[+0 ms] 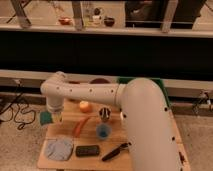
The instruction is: Place sponge in tray
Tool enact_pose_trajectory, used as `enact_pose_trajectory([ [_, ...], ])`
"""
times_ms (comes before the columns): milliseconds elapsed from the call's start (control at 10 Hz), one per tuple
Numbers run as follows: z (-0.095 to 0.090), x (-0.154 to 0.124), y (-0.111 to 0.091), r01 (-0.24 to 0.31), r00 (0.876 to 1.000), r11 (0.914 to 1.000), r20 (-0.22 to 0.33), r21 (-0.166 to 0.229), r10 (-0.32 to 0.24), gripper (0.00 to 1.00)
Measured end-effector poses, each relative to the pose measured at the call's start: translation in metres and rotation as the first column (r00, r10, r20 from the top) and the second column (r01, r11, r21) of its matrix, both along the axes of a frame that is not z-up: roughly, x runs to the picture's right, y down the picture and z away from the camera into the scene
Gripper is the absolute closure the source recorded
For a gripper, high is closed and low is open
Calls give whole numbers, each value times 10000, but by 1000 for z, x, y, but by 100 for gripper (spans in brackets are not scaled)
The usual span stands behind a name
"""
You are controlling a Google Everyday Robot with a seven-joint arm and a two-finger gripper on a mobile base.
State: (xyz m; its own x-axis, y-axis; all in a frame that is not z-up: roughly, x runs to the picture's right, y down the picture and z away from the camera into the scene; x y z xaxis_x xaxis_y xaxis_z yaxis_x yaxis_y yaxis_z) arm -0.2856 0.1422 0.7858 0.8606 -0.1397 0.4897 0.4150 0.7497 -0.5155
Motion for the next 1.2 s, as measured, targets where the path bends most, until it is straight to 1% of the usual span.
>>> enact_pose_trajectory([
  [100, -2, -2, -8, -212, 9998, 9997, 43, 117, 211, 81],
  [200, -3, -2, -24, -494, 9988, 9982, 85, 350, 492, 81],
  [300, -10, -1, -44, -798, 9968, 9949, 144, 615, 790, 81],
  [500, -17, 0, -68, -1147, 9933, 9886, 224, 979, 1130, 81],
  [600, -18, 4, -84, -1432, 9897, 9824, 245, 1201, 1413, 81],
  [700, -15, 11, -95, -1625, 9867, 9775, 187, 1342, 1615, 81],
  [900, -4, 39, -124, -2205, 9746, 9609, -25, 1672, 2241, 81],
  [1000, 1, 51, -135, -2408, 9688, 9538, -157, 1799, 2475, 81],
  [1200, 6, 68, -147, -2732, 9579, 9429, -364, 1903, 2849, 81],
])
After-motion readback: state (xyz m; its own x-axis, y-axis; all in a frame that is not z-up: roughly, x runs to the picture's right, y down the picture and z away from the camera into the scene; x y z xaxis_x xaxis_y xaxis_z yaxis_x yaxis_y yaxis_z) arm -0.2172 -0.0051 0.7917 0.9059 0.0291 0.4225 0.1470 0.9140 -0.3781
